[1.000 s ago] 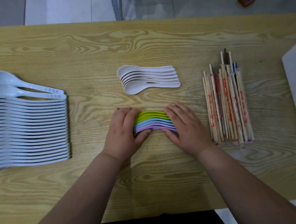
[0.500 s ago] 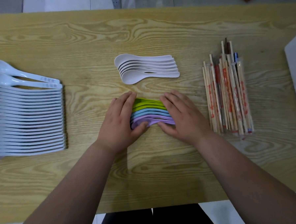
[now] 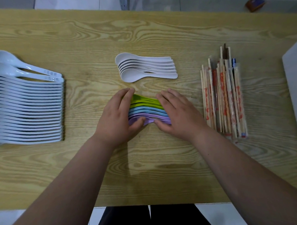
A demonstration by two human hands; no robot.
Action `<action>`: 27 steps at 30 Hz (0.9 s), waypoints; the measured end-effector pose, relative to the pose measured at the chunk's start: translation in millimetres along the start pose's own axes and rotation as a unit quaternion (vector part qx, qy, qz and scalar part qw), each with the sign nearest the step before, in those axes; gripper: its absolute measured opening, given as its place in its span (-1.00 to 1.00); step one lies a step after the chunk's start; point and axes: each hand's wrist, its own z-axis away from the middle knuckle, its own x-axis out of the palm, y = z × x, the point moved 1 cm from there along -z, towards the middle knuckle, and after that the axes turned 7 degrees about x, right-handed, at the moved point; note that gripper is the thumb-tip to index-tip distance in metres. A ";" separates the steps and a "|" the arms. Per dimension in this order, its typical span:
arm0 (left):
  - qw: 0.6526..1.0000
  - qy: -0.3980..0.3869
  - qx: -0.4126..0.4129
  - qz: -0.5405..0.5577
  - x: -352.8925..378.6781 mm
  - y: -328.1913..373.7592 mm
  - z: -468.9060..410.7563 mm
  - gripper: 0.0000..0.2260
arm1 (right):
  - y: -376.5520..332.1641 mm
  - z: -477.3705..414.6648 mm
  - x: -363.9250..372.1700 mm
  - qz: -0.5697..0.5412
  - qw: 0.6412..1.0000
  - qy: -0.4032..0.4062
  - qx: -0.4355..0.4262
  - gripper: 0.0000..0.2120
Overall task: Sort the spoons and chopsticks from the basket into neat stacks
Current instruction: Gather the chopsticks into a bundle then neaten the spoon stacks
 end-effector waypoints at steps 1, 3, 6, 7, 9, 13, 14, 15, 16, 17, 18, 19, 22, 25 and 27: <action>1.000 0.000 0.000 -0.002 -0.2 0.2 -0.2 -0.27 | 0.1 0.1 0.0 0.001 1.000 0.000 -0.001 -0.26; 1.000 0.001 0.000 -0.004 -0.5 0.3 -0.4 -0.27 | 0.0 0.3 0.4 0.004 1.000 -0.004 -0.004 -0.25; 1.000 0.002 -0.009 -0.006 1.1 -1.2 1.3 -0.30 | -0.1 0.6 1.6 0.008 1.000 -0.001 -0.005 -0.25; 1.000 0.002 -0.011 -0.006 1.7 -2.0 2.1 -0.32 | -0.1 0.8 2.1 0.008 1.000 0.003 -0.006 -0.26; 1.000 0.003 -0.011 -0.005 2.4 -3.7 3.6 -0.34 | 0.5 1.0 3.6 0.004 1.000 0.009 -0.008 -0.27; 1.000 0.010 -0.007 -0.020 1.6 -2.4 5.0 -0.40 | 0.7 1.7 8.6 -0.005 0.999 0.033 -0.010 -0.31; 1.000 0.010 -0.008 -0.023 1.1 -2.1 5.0 -0.42 | 0.7 1.8 9.8 -0.006 0.999 0.037 -0.010 -0.31; 1.000 0.010 -0.009 -0.026 0.8 -1.9 5.3 -0.43 | 0.7 1.9 10.7 -0.007 0.999 0.039 -0.009 -0.31; 1.000 0.009 -0.010 -0.026 0.5 -2.3 5.5 -0.45 | 0.8 1.8 11.3 -0.007 0.999 0.040 -0.009 -0.32; 1.000 0.009 -0.009 -0.026 0.5 -2.8 5.7 -0.45 | 1.1 1.8 11.7 -0.008 0.999 0.042 -0.010 -0.32; 1.000 0.010 -0.008 -0.025 0.4 -3.4 5.7 -0.46 | 1.4 1.9 11.9 -0.010 0.999 0.045 -0.011 -0.32; 1.000 0.012 -0.007 -0.024 0.5 -3.9 5.5 -0.47 | 1.8 2.0 12.1 -0.011 0.999 0.045 -0.011 -0.32; 0.999 0.018 -0.004 -0.028 2.1 -4.6 4.2 -0.50 | 2.8 2.7 13.8 -0.010 0.999 0.043 -0.014 -0.27; 0.999 0.022 -0.003 -0.029 3.4 -5.0 2.5 -0.50 | 4.1 2.6 16.0 -0.003 0.999 0.052 -0.015 -0.27; 0.999 0.022 0.003 -0.025 4.6 -5.9 1.8 -0.48 | 4.2 2.6 16.9 -0.009 0.997 0.070 -0.014 -0.32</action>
